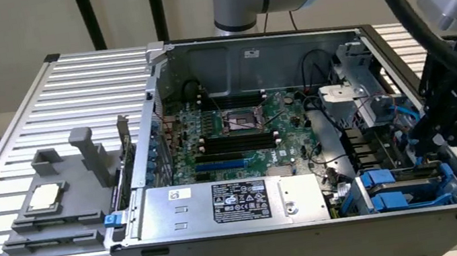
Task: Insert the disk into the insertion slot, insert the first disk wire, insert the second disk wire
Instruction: 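Insert the second disk wire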
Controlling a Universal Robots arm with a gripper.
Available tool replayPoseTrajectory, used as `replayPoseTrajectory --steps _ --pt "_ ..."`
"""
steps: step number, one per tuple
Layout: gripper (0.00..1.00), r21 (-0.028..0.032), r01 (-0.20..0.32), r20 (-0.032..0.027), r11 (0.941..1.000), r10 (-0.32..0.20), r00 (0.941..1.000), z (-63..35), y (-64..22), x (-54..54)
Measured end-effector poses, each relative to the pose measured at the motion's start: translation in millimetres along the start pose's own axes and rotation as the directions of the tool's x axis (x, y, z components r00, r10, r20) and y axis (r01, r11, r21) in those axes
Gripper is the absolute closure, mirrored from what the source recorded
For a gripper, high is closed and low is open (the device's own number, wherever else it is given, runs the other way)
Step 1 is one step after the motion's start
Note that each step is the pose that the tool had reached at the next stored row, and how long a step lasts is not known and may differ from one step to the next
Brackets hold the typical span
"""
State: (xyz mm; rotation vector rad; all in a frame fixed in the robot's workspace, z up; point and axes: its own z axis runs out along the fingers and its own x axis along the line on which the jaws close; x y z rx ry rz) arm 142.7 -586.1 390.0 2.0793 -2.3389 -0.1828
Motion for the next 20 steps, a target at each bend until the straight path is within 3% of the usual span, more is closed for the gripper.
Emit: replayPoseTrajectory --steps 2,8,11,13,17,20 --pt "0.75 0.0021 0.0 0.0004 1.0 0.0 1.0 -1.9 0.3 -0.2" --pt "0.75 0.0239 0.002 0.0023 0.9997 -0.002 1.0 7.1 5.8 -2.3" --pt "0.75 0.0304 0.002 0.0003 0.9995 -0.002 1.0 10.9 5.9 -5.4" --pt "0.75 0.0318 0.002 -0.0072 0.9995 -0.002 1.0 13.6 5.8 -5.7" --pt "0.75 0.0343 0.001 -0.028 0.9994 0.0 0.9996 17.8 5.5 -6.5" --pt "0.75 0.0354 0.001 -0.0371 0.9994 0.001 0.9993 19.4 5.7 -8.7"
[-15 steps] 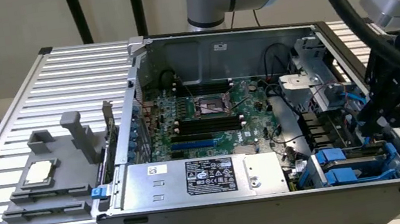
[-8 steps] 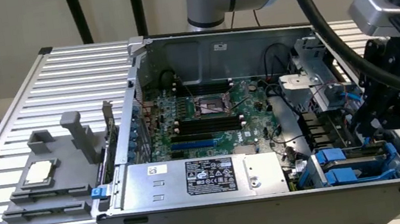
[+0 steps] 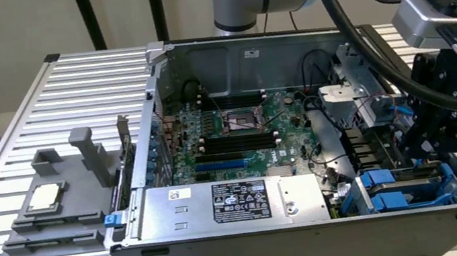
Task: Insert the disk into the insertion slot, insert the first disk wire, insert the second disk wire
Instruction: 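Insert the second disk wire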
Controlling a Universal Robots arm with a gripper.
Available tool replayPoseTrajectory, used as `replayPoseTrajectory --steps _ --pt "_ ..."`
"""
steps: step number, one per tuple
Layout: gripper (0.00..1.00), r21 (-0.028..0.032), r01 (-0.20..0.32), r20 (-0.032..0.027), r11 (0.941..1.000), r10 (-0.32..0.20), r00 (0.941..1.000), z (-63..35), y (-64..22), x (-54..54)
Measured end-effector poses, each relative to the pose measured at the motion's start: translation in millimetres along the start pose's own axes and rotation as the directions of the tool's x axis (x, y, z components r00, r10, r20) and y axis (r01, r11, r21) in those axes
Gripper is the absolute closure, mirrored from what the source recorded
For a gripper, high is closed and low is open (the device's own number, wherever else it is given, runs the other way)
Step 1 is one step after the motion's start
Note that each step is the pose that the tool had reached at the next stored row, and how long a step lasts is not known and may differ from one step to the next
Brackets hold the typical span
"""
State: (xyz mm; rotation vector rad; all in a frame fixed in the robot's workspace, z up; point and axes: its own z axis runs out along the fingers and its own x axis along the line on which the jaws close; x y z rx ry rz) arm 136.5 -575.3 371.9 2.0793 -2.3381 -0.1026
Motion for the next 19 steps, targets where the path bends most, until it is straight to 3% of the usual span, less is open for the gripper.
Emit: replayPoseTrajectory --steps 2,4,9,19 --pt "0.83 0.0007 0.0 -0.006 1.0 0.0 1.0 0.4 0.2 -1.7" --pt "0.83 0.0011 0.0 -0.0094 1.0 0.0 1.0 1.1 0.3 -2.3" --pt "0.84 0.0042 0.001 -0.0095 1.0 -0.001 1.0 5.7 7.8 -1.3" --pt "0.84 0.0347 0.004 -0.0056 0.9994 -0.004 1.0 20.6 7.5 -0.7"
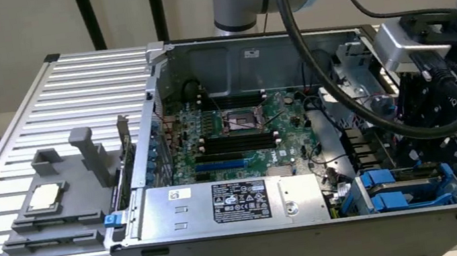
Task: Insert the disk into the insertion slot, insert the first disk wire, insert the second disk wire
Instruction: 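Insert the second disk wire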
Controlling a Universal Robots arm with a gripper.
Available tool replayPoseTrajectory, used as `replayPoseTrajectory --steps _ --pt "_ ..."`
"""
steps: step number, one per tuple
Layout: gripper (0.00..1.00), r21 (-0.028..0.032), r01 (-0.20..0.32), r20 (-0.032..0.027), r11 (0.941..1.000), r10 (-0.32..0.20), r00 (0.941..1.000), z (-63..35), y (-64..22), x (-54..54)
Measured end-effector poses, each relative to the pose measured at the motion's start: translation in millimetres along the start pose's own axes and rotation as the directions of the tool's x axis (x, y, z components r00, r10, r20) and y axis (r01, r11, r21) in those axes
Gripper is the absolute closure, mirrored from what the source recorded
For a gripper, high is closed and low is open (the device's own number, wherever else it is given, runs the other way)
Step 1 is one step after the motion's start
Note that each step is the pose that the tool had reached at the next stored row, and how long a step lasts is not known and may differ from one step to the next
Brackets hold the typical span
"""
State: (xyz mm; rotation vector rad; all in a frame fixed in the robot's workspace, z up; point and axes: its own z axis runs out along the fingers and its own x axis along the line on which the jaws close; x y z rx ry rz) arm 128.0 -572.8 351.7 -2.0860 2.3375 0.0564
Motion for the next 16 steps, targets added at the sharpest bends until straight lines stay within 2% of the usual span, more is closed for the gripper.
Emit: replayPoseTrajectory --steps 5,16 --pt "0.84 0.0084 0.001 0.0018 1.0 -0.001 1.0 6.0 -0.2 0.2" --pt "0.84 0.0094 0.009 0.0021 0.9999 -0.009 1.0 8.1 -1.9 0.2"
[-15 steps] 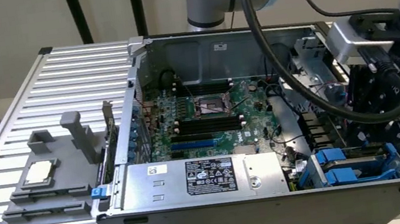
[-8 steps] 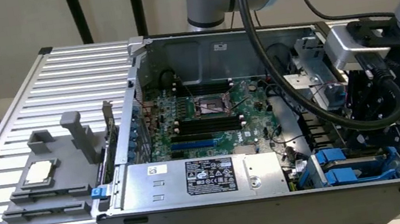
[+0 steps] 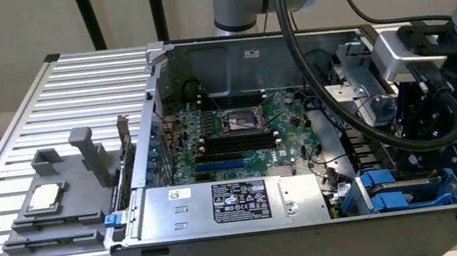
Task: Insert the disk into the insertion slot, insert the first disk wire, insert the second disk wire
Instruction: 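Insert the second disk wire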
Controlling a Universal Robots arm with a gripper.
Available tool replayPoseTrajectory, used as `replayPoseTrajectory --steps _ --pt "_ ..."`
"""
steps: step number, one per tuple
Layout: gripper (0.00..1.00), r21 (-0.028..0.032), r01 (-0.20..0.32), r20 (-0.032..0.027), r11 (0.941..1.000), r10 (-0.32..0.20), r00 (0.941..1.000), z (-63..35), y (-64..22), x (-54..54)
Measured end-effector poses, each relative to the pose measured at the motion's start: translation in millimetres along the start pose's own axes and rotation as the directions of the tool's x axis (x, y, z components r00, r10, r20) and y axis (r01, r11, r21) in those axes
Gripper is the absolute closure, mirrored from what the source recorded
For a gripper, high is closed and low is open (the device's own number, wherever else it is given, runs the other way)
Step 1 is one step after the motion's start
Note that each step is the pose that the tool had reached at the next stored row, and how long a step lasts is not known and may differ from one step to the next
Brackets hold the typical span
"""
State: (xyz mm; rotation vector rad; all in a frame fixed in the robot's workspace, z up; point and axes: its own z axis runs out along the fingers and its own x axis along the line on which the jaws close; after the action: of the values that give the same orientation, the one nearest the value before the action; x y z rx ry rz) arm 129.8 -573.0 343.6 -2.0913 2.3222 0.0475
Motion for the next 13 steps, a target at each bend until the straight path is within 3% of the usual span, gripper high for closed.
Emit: replayPoseTrajectory --steps 13 --pt "0.84 -0.0008 0.025 0.0 0.9997 -0.025 0.9997 1.6 -2.1 1.8"
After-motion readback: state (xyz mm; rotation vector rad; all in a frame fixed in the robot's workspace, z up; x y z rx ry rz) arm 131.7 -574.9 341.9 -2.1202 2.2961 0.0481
